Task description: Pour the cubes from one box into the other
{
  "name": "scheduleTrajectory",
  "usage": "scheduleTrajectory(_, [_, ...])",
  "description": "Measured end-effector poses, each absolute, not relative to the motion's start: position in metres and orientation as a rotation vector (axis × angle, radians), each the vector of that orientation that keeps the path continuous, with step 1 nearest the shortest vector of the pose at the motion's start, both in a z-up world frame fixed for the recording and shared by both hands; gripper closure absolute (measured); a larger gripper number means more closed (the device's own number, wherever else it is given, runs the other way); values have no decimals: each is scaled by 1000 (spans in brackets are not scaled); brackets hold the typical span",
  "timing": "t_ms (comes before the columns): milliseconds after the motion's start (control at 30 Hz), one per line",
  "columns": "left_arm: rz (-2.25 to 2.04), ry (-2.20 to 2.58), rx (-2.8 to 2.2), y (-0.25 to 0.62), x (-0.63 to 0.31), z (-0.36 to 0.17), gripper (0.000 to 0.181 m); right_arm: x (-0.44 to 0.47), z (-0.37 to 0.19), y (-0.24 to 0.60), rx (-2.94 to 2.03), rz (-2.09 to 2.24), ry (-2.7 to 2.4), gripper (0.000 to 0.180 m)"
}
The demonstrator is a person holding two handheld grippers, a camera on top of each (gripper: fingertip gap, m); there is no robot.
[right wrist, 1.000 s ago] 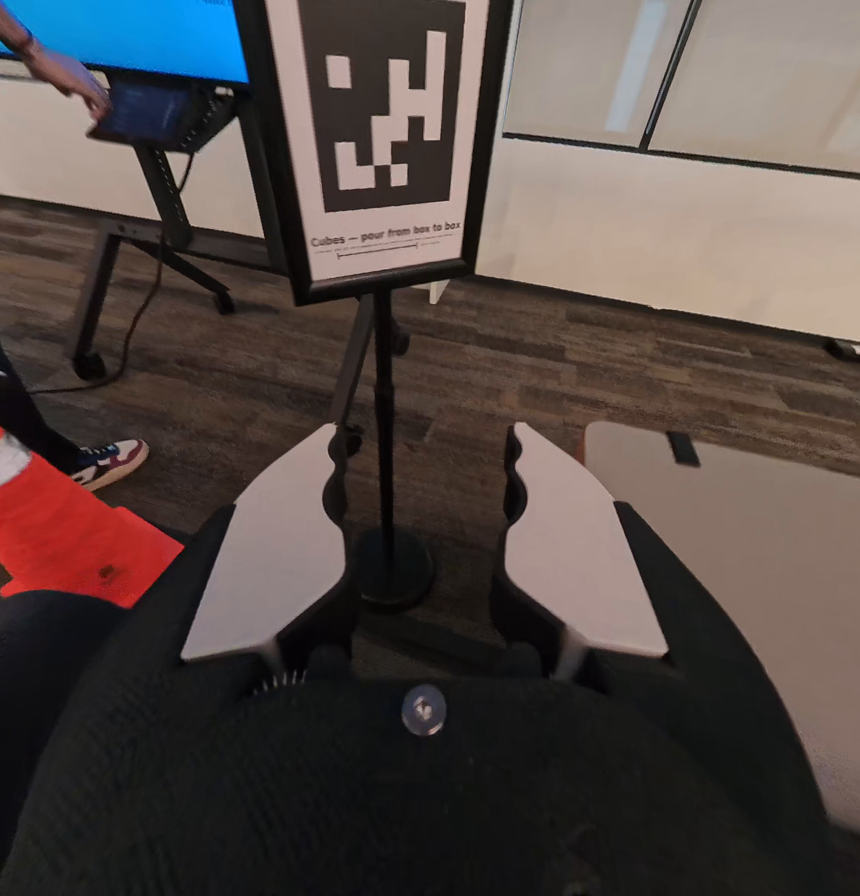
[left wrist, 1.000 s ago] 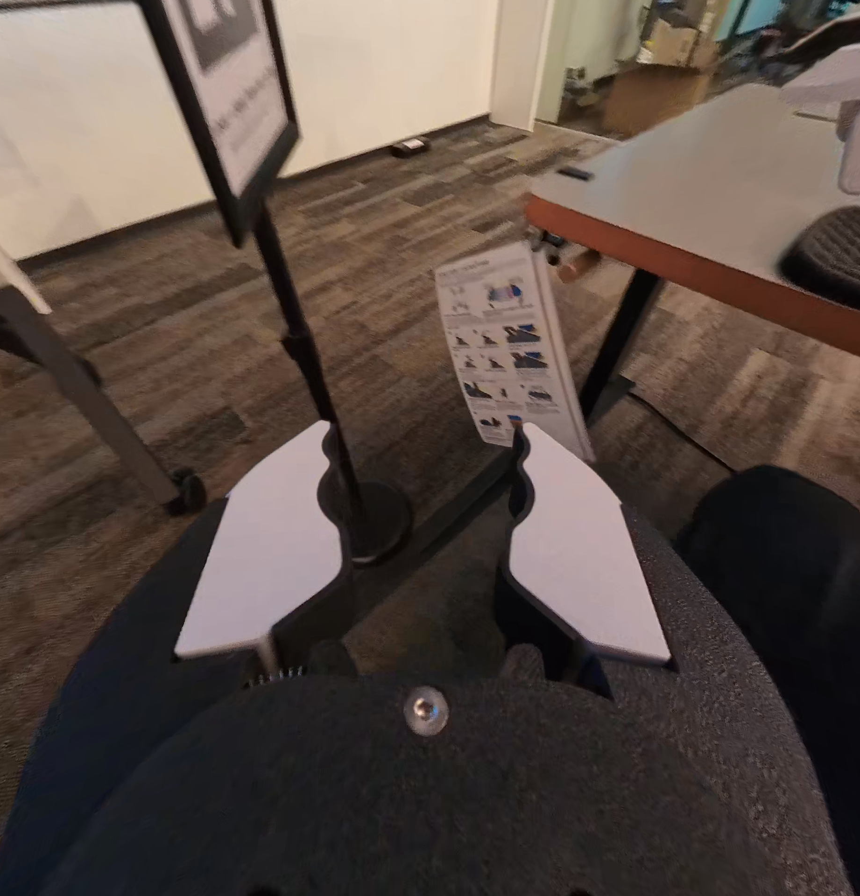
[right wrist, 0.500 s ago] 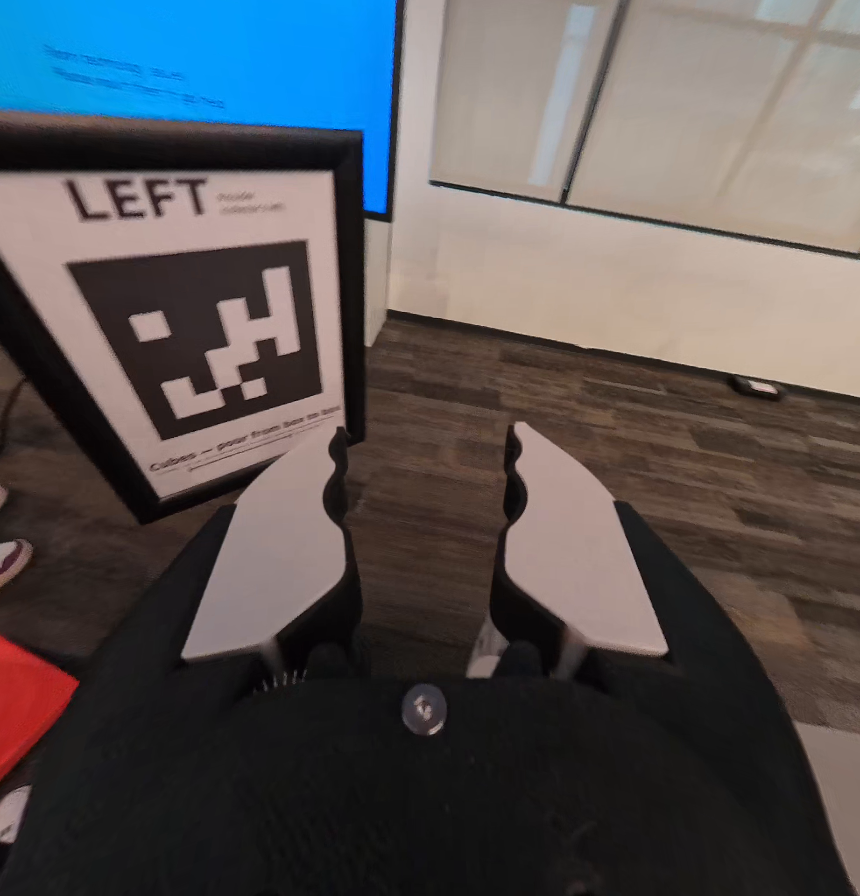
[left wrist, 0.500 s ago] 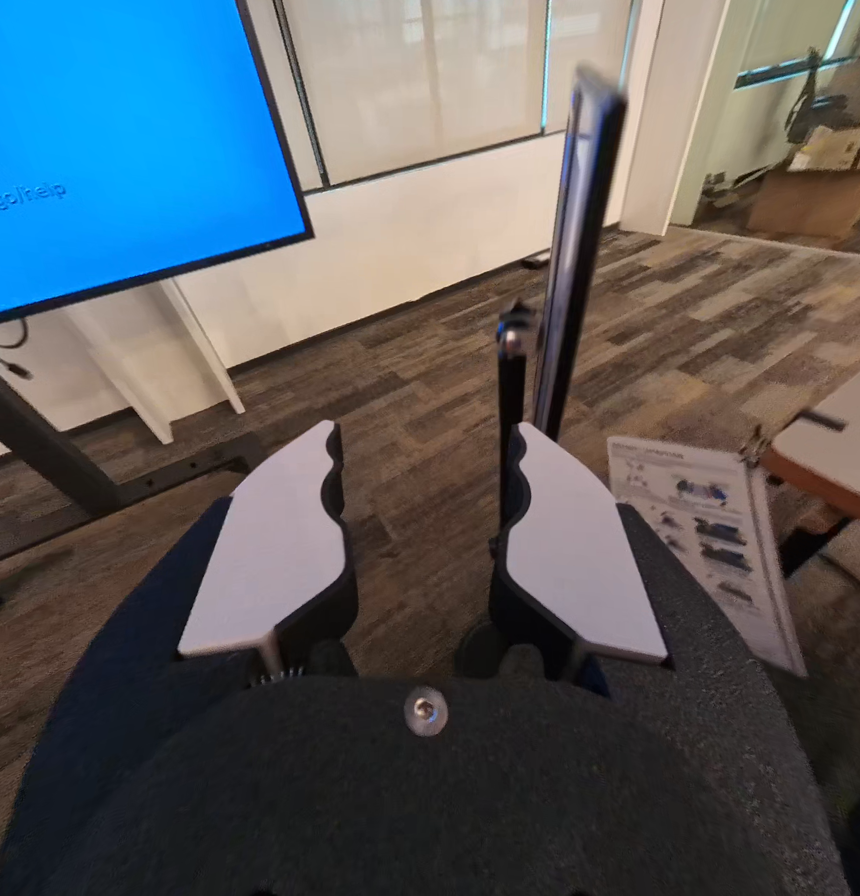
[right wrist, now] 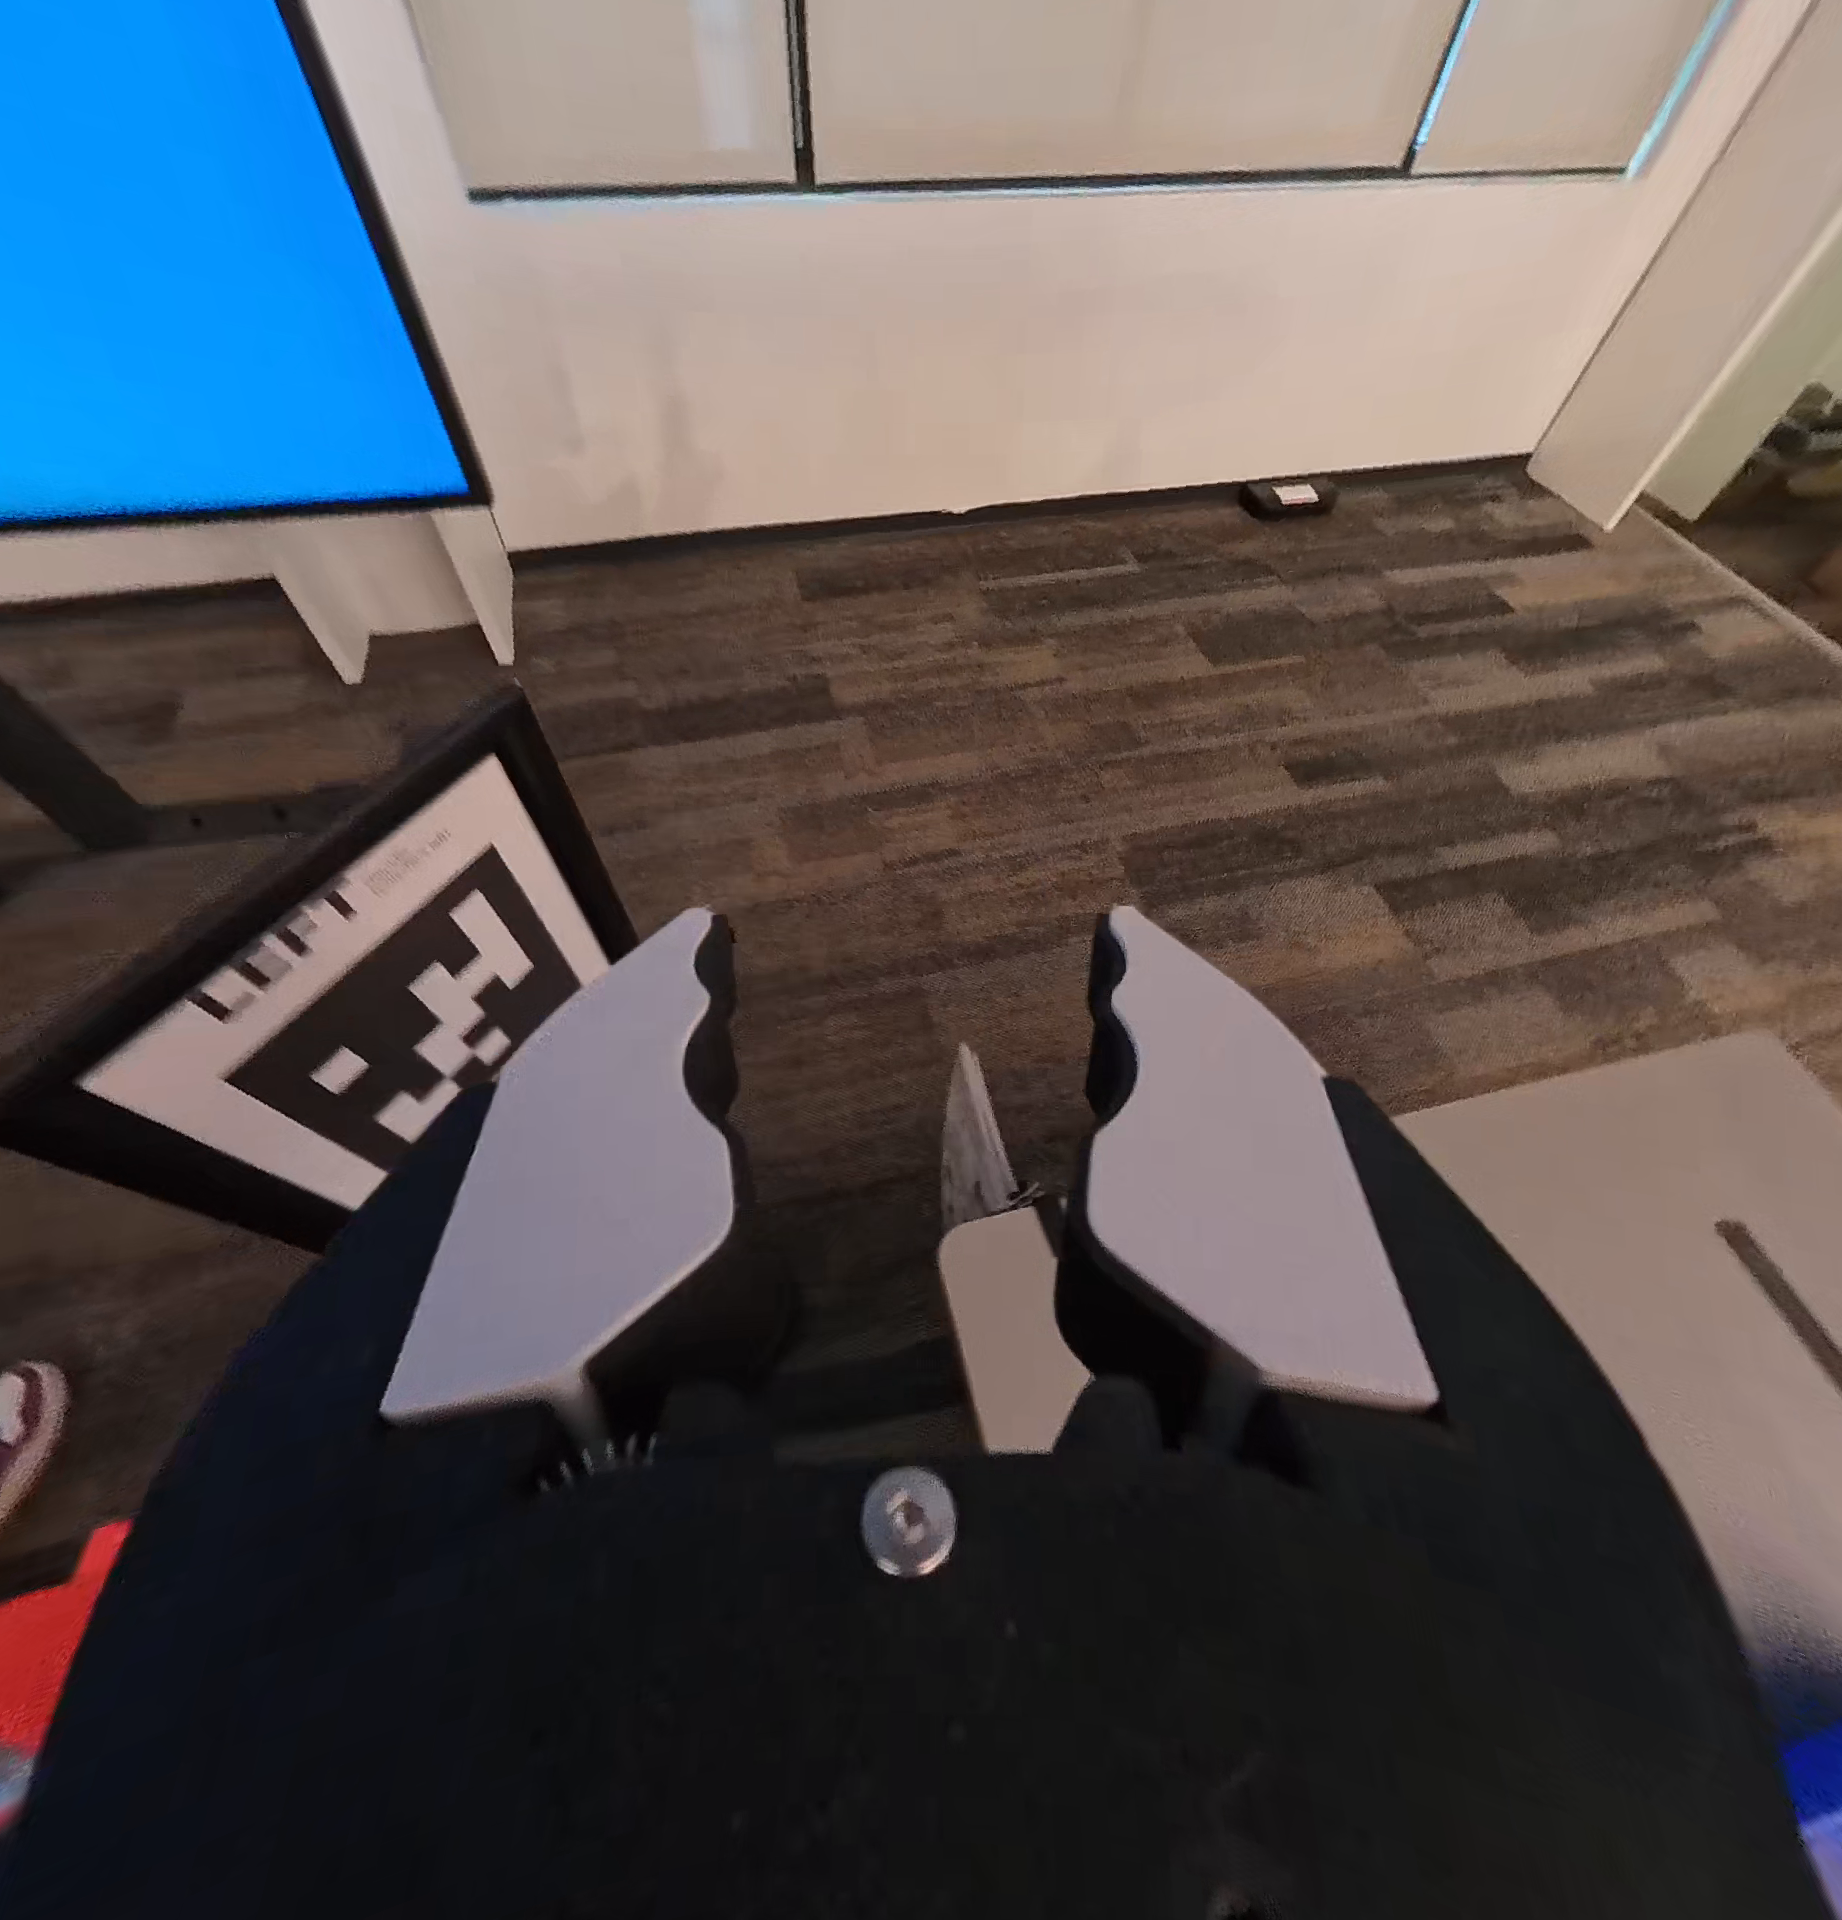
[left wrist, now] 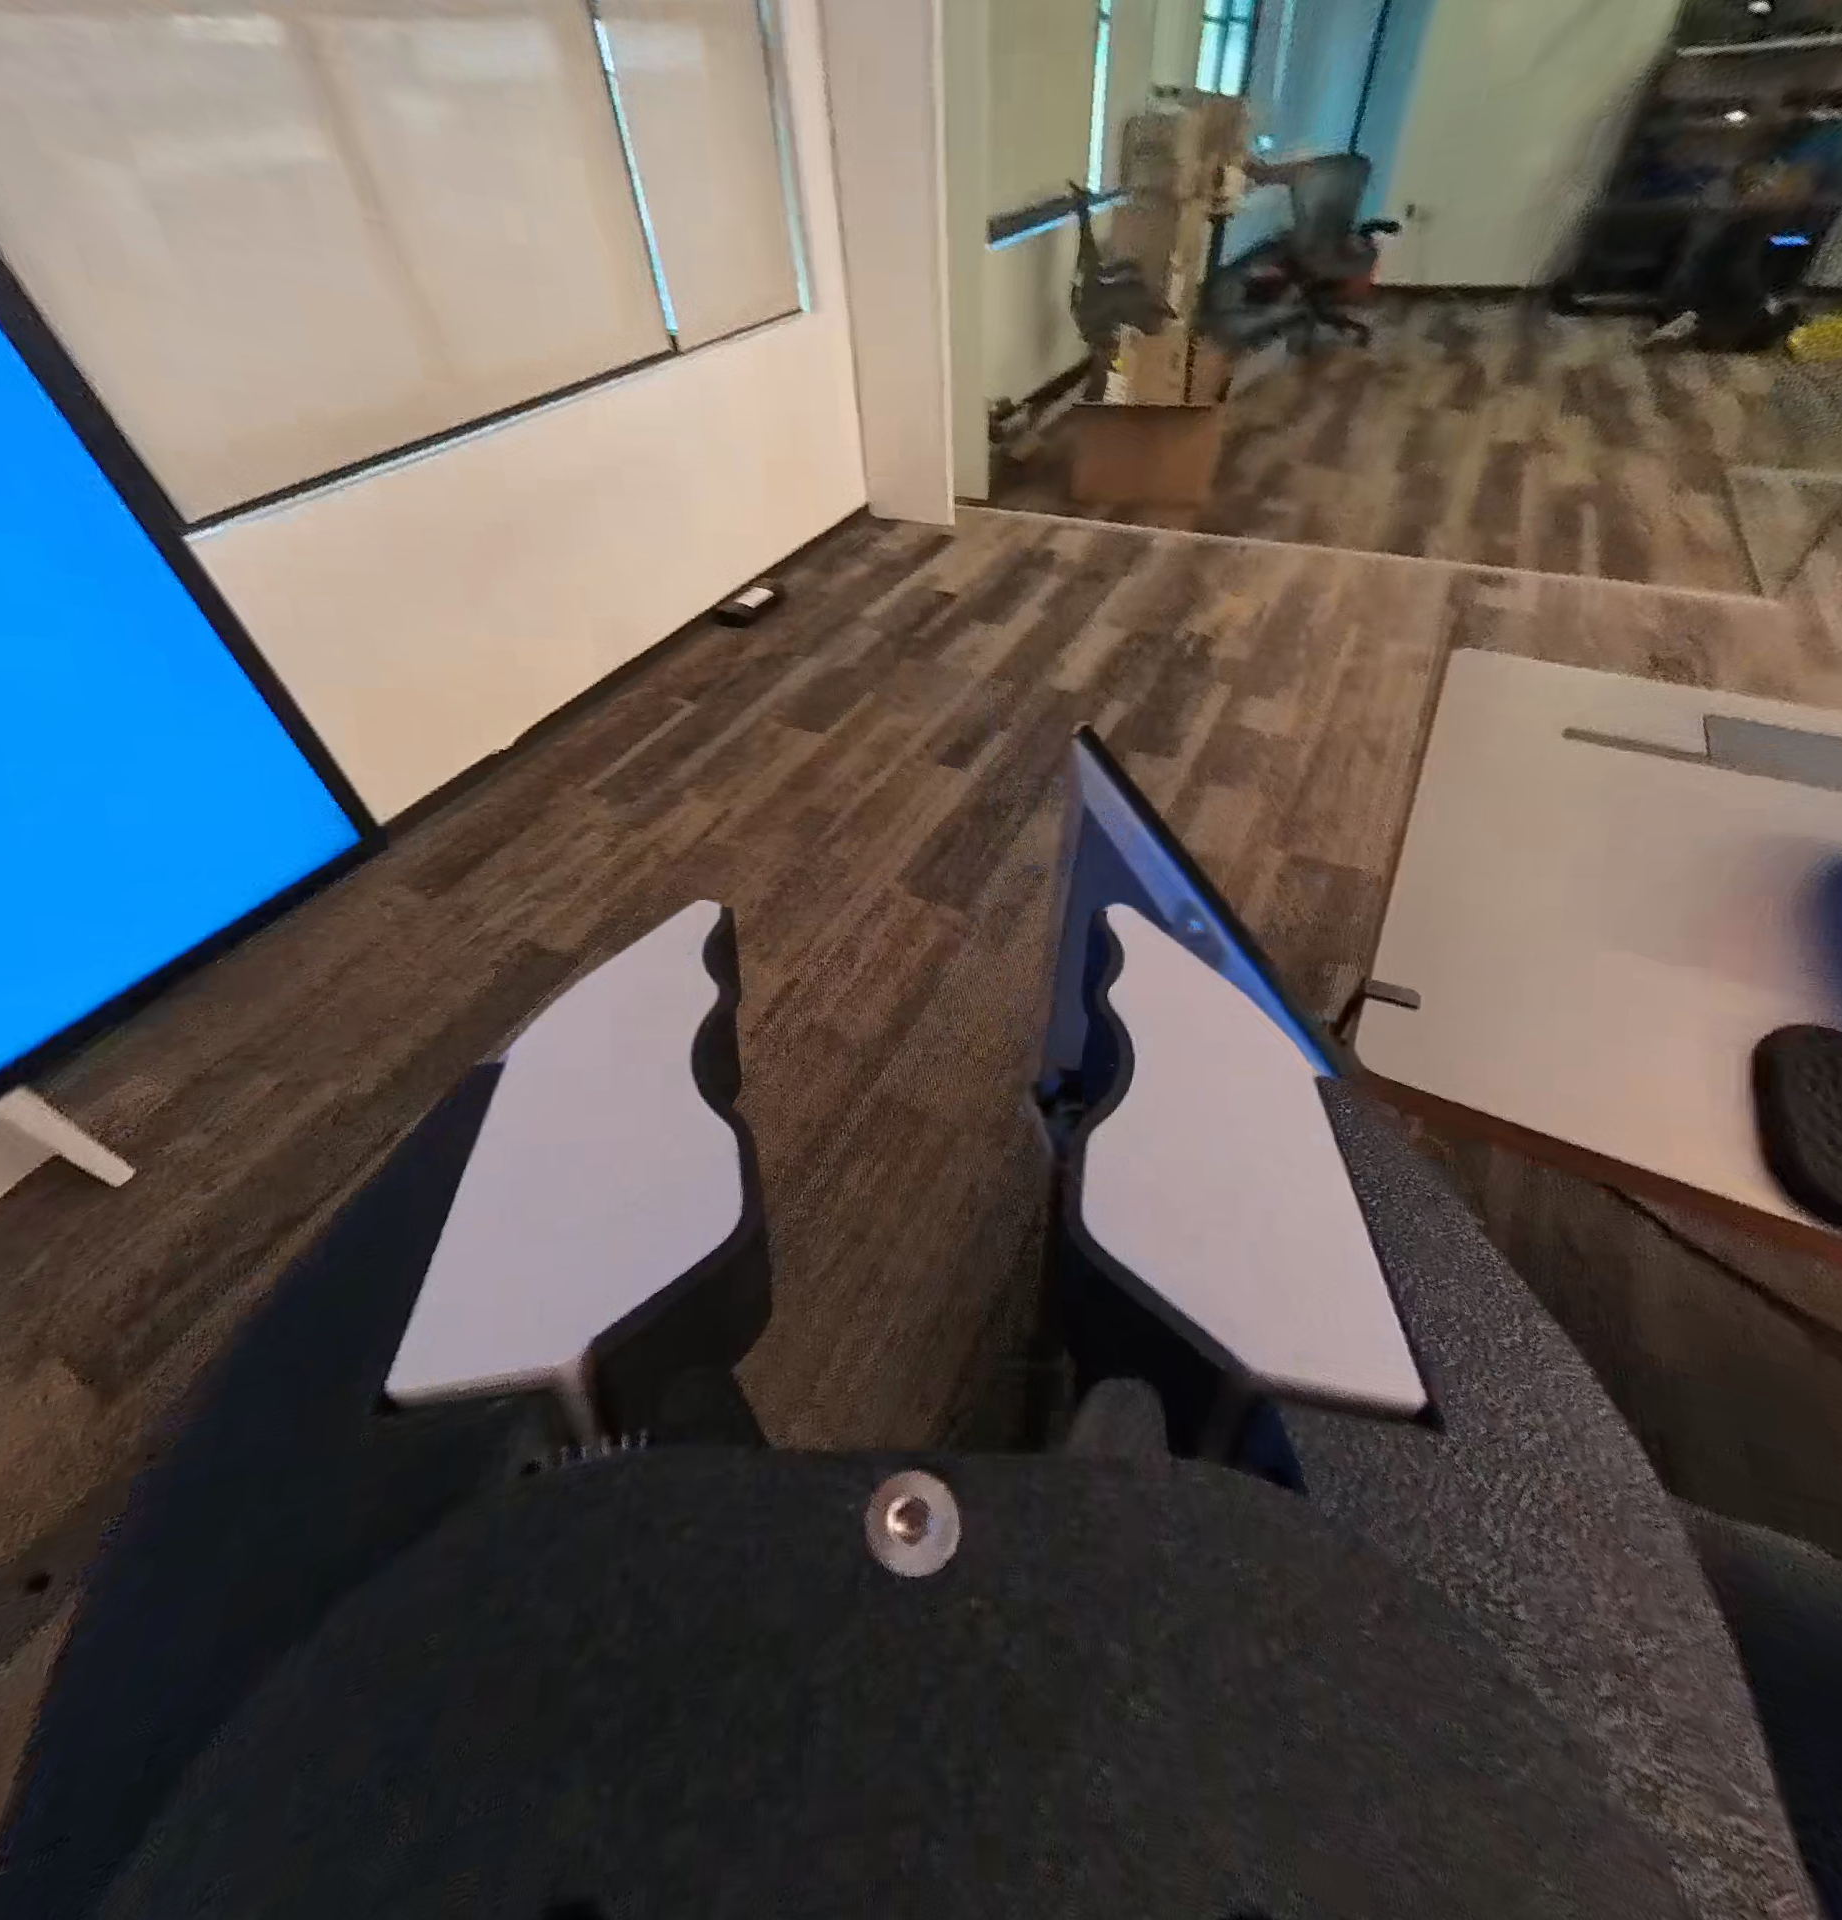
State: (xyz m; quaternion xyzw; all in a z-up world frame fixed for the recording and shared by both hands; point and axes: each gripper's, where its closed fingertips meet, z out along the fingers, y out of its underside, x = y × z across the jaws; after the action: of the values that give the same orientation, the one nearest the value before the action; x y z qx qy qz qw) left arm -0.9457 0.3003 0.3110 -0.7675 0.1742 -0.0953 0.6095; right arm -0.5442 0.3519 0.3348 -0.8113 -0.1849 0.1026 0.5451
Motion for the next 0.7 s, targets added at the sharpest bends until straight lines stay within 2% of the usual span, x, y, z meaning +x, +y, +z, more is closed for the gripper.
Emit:
scheduleTrajectory(167, [-290,469,-1803,385,-972,303,117,-555,366,348,-1949,151,-376,113])
scheduleTrajectory(433, [-220,503,-1713,518,-985,316,119,-592,444,374,-1693,147,-435,114])
scheduleTrajectory(700, [-339,762,-1690,627,-928,299,119,-567,477,394,-1677,-166,-280,114])
